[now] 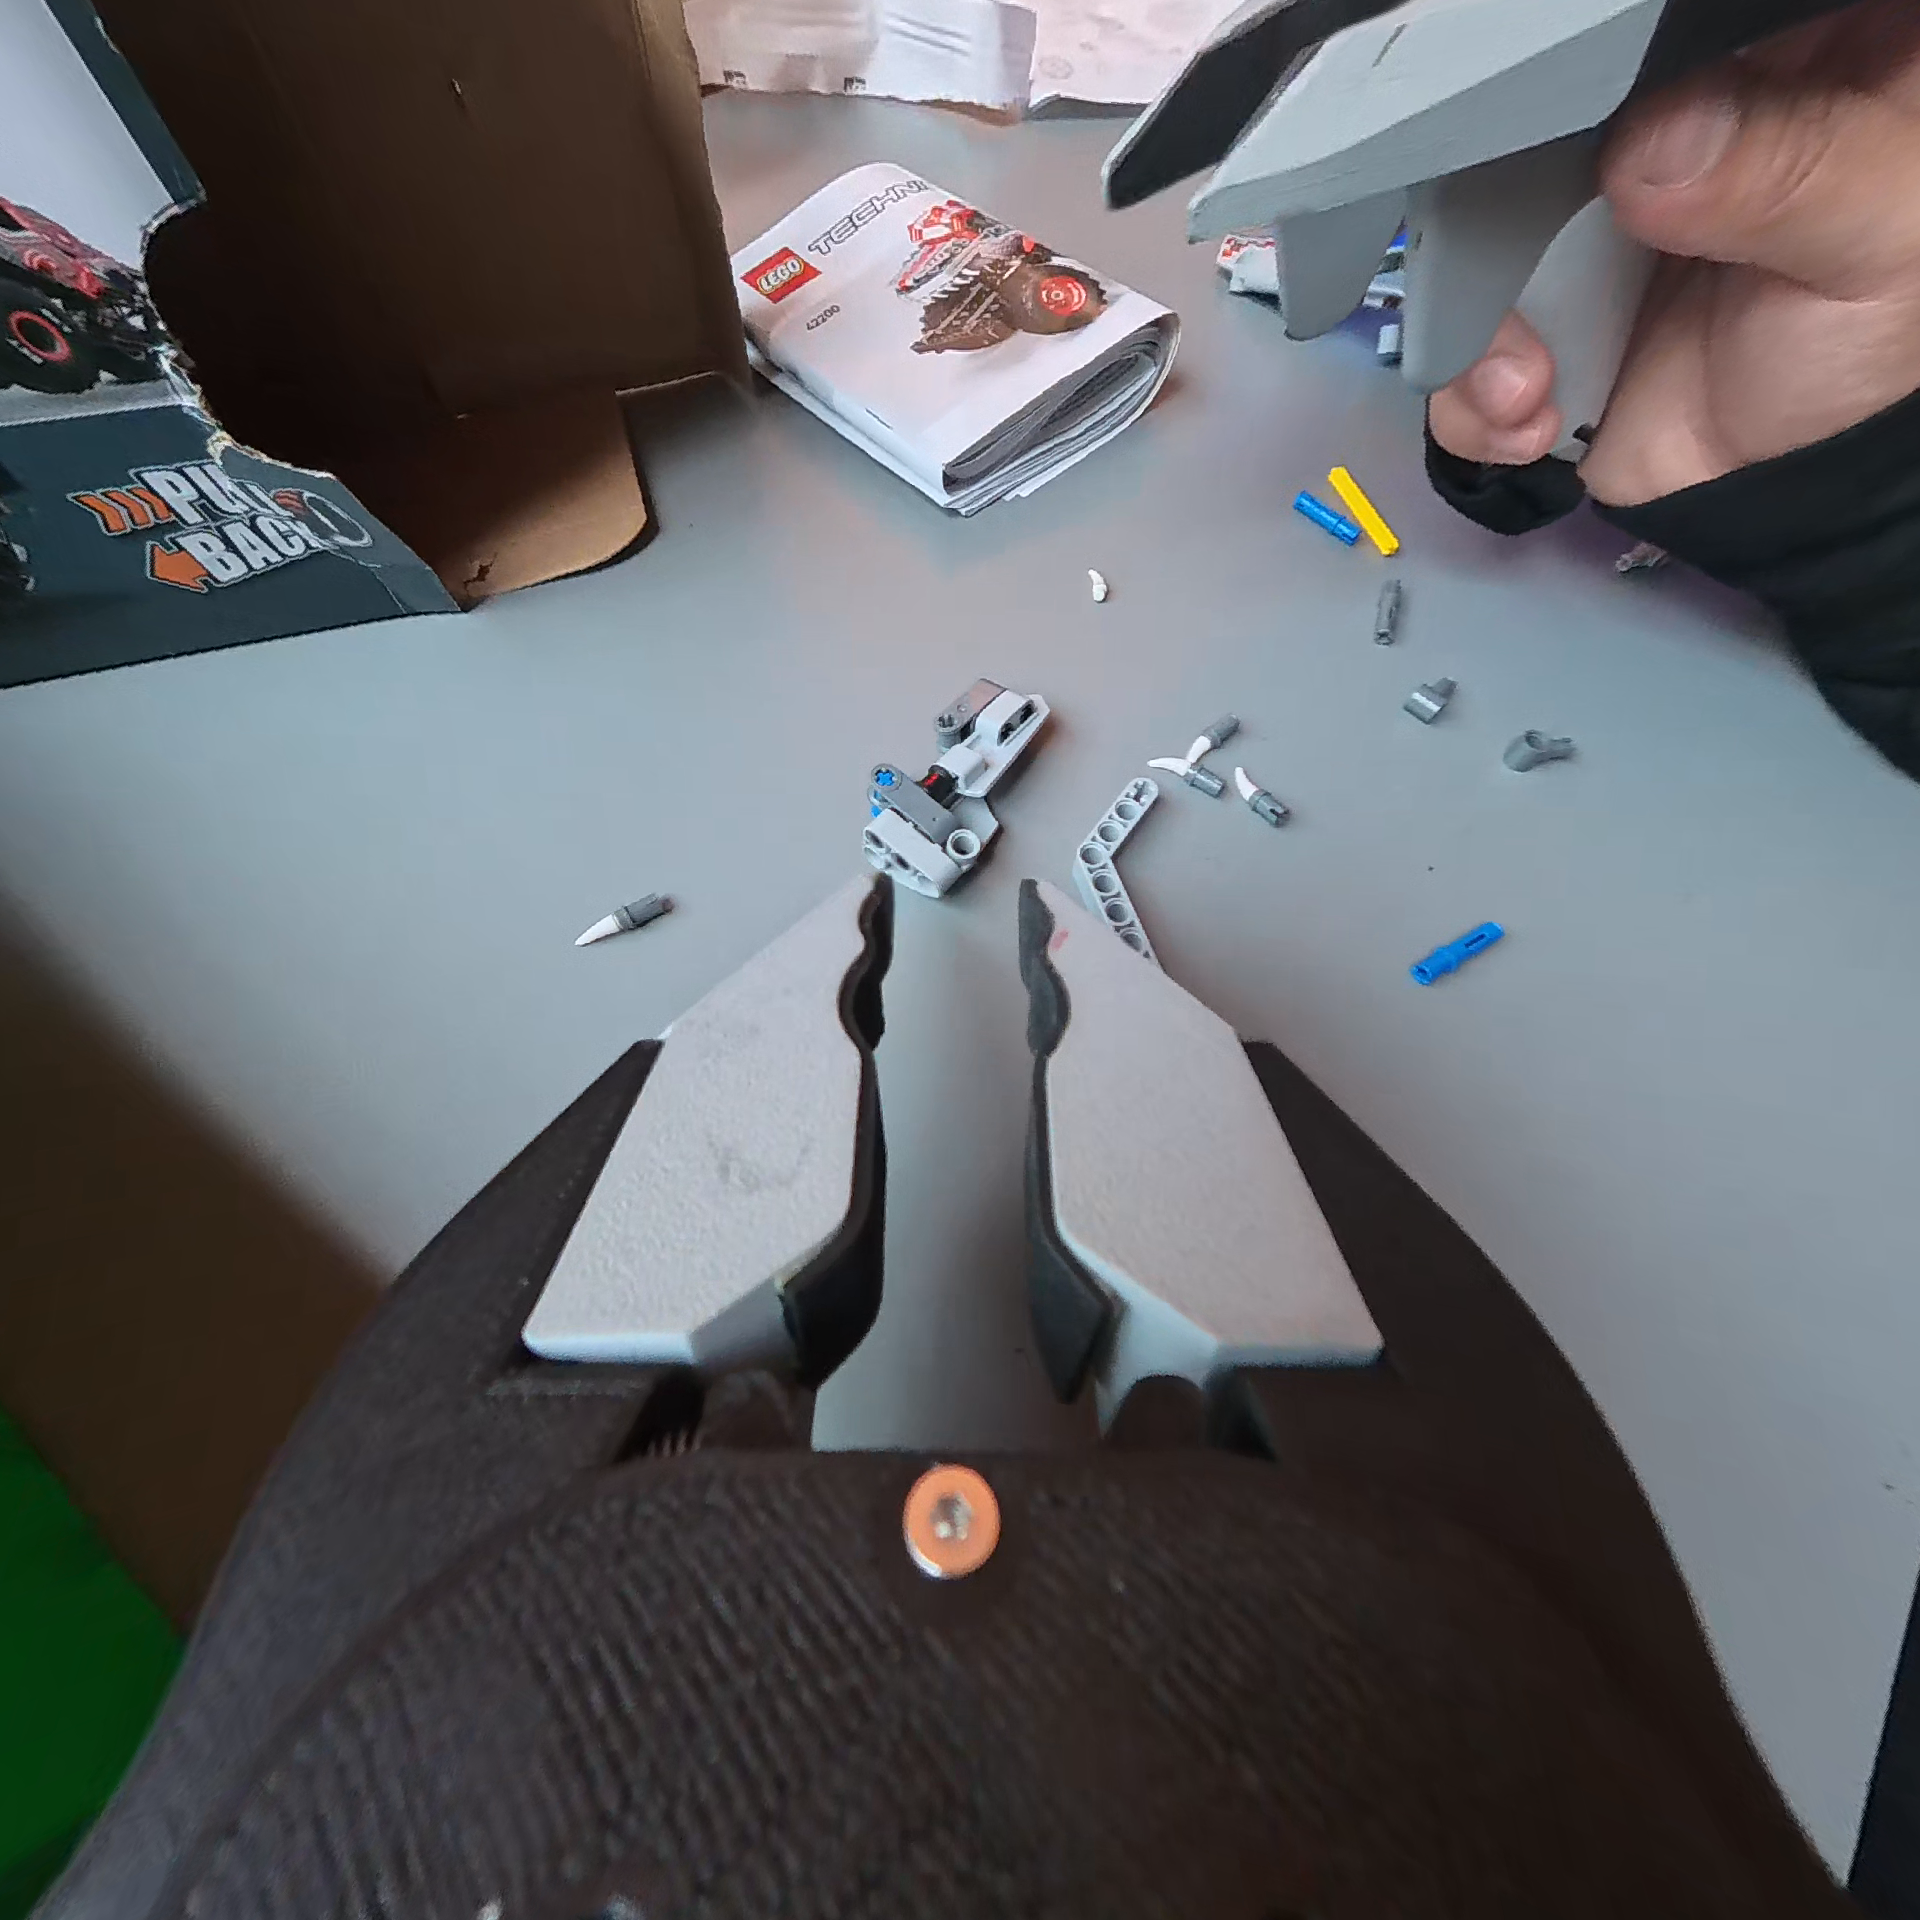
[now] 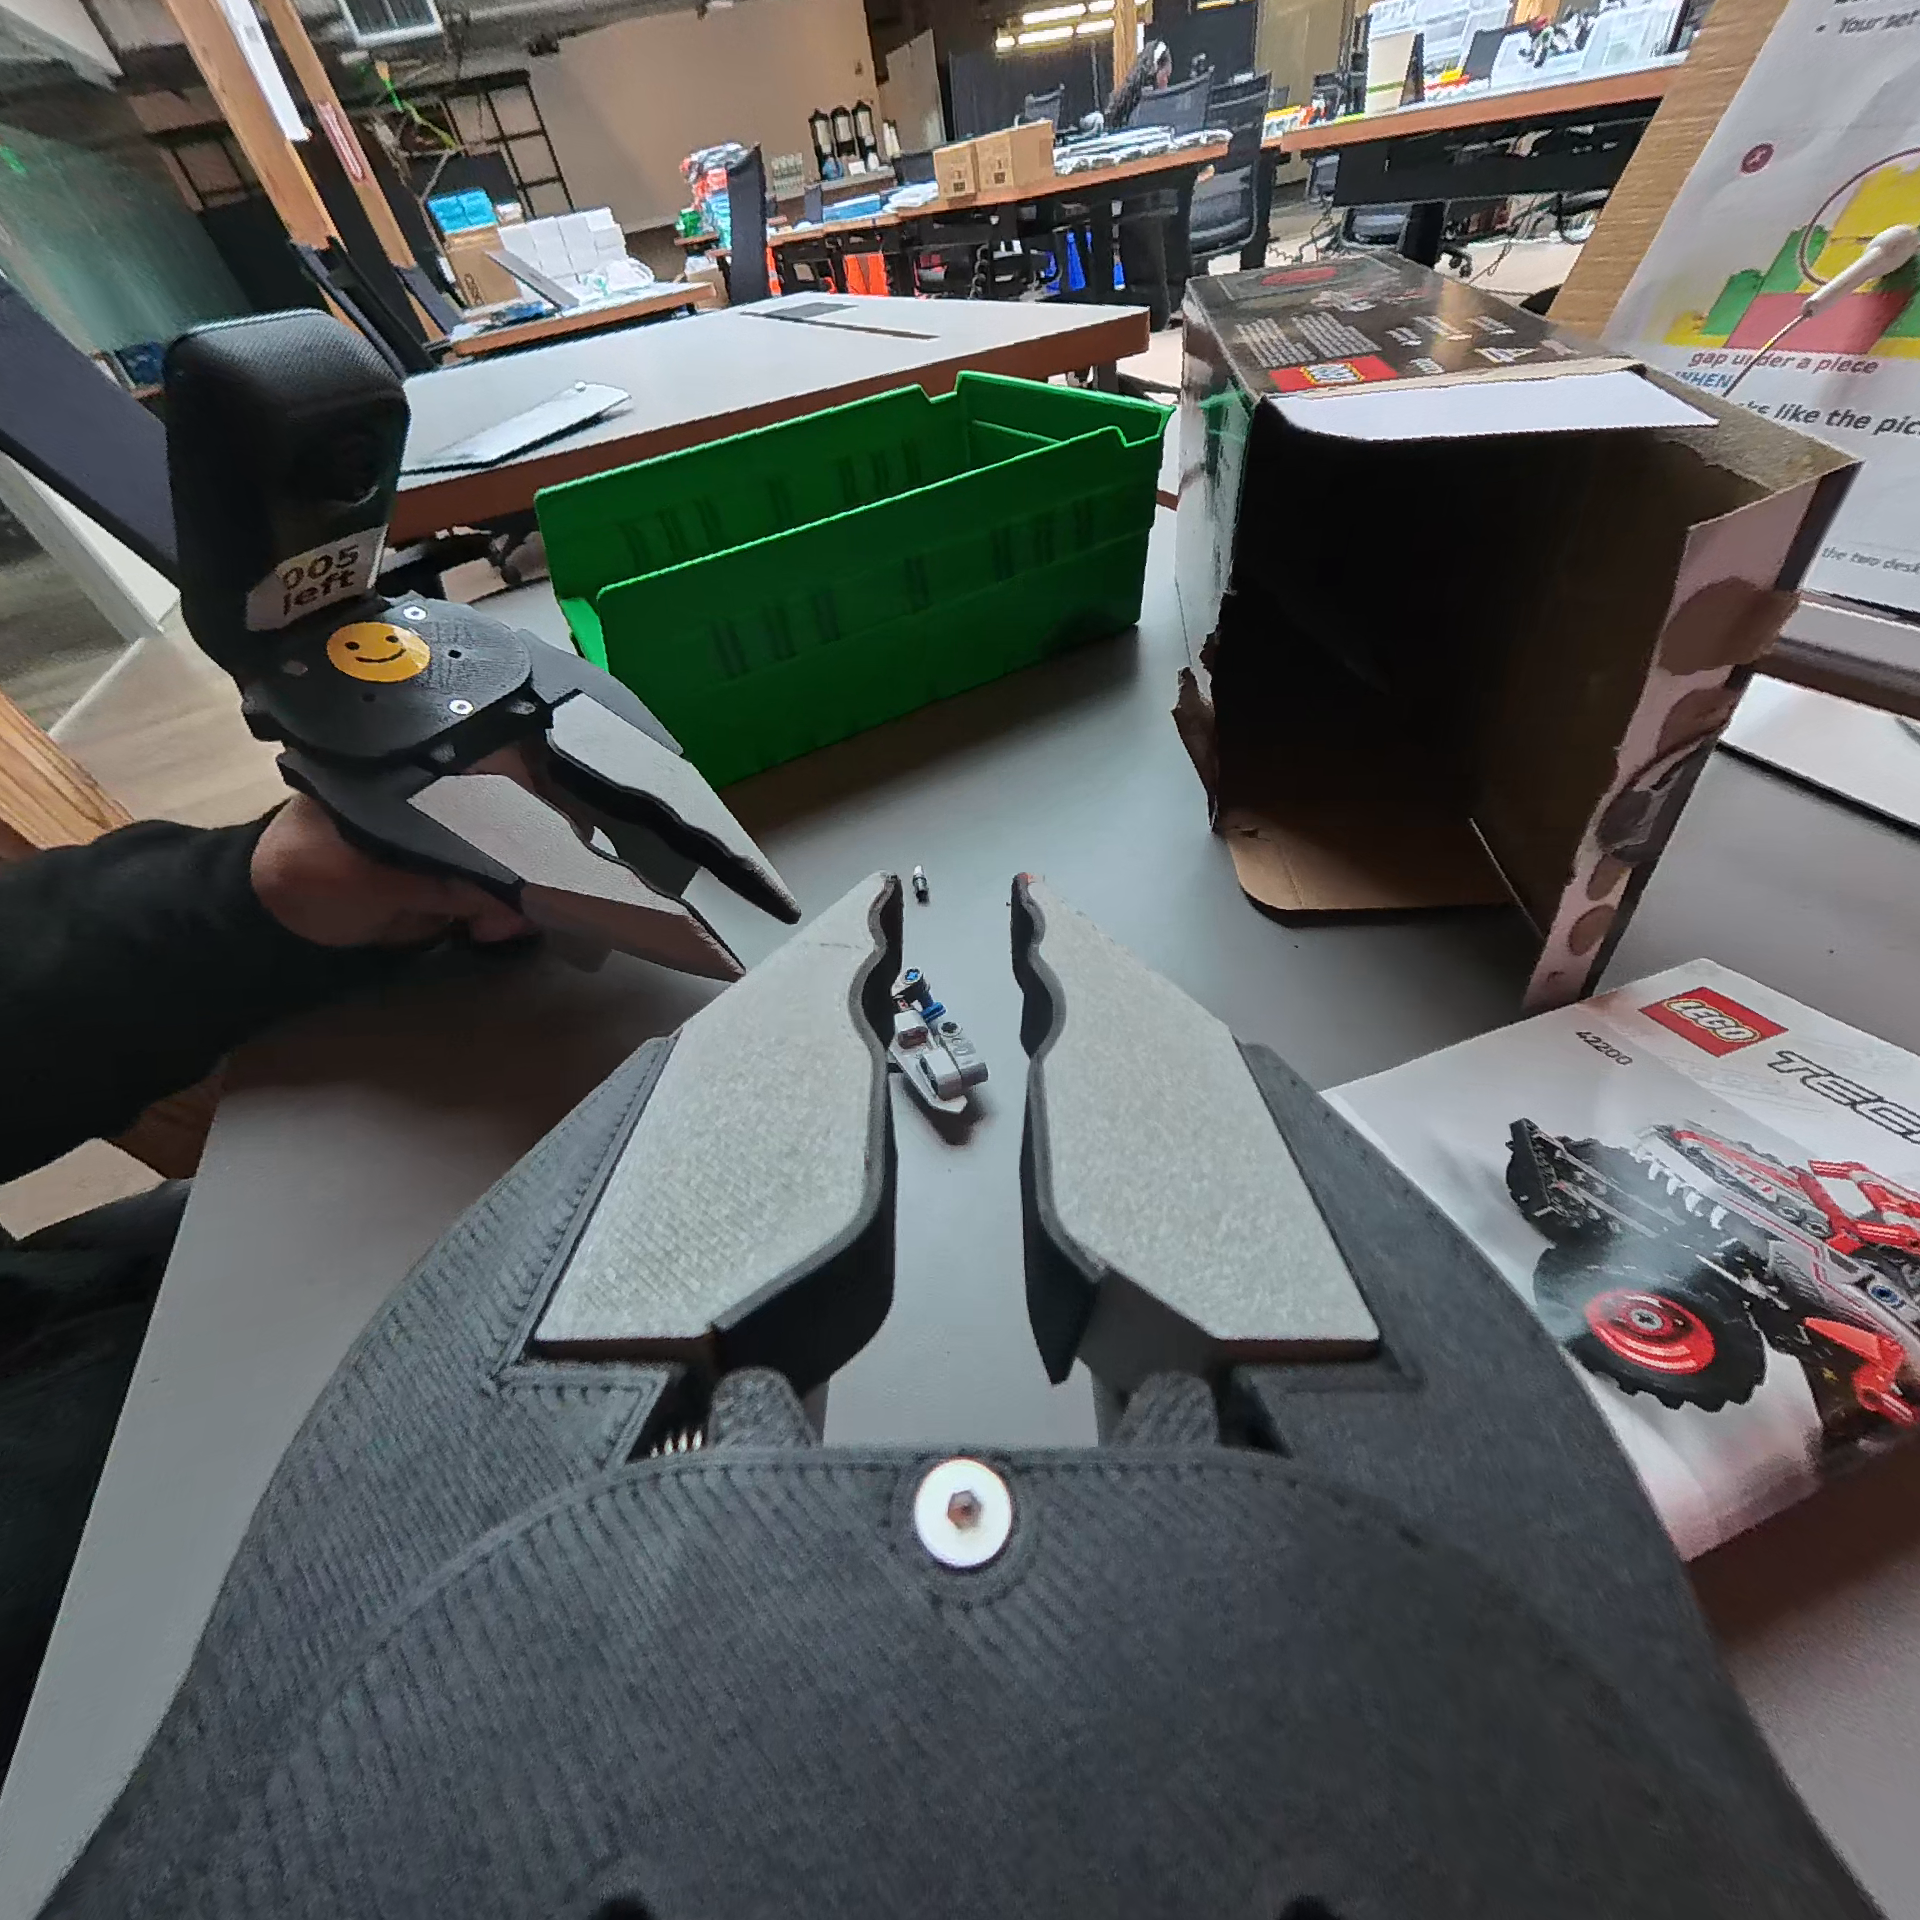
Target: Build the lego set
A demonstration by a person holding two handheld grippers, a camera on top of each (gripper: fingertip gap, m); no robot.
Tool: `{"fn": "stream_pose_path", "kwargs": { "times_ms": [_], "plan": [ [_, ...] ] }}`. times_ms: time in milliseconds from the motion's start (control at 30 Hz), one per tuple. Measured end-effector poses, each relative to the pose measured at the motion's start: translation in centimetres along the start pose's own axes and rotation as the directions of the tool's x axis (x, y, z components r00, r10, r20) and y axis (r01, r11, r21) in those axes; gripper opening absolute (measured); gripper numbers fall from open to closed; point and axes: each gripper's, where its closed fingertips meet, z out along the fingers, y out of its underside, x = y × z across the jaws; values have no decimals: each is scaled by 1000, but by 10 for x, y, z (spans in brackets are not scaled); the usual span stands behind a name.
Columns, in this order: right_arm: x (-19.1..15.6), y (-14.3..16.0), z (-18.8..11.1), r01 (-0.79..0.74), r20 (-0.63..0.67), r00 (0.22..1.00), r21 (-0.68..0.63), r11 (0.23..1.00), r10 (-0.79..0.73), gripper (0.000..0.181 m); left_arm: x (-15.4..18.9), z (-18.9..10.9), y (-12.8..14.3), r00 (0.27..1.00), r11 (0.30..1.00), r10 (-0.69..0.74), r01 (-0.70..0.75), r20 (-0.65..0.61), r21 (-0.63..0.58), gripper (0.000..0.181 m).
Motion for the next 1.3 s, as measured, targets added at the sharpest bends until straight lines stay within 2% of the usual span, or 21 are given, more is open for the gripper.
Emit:
{"fn": "stream_pose_path", "kwargs": {
  "times_ms": [1100, 1300],
  "plan": [
    [-14, 4, 5, 72, 44, 997, -22, 997, -71, 19, 0, -2, 0, 1000, 1000, -2, 2, 3, 10, 21],
    [-18, 15, 12, 140, 37, 990, -92, 986, -137, 19, 0, -1, 0, 1000, 1000, -2, 2, 2, 7, 22]
  ]
}}
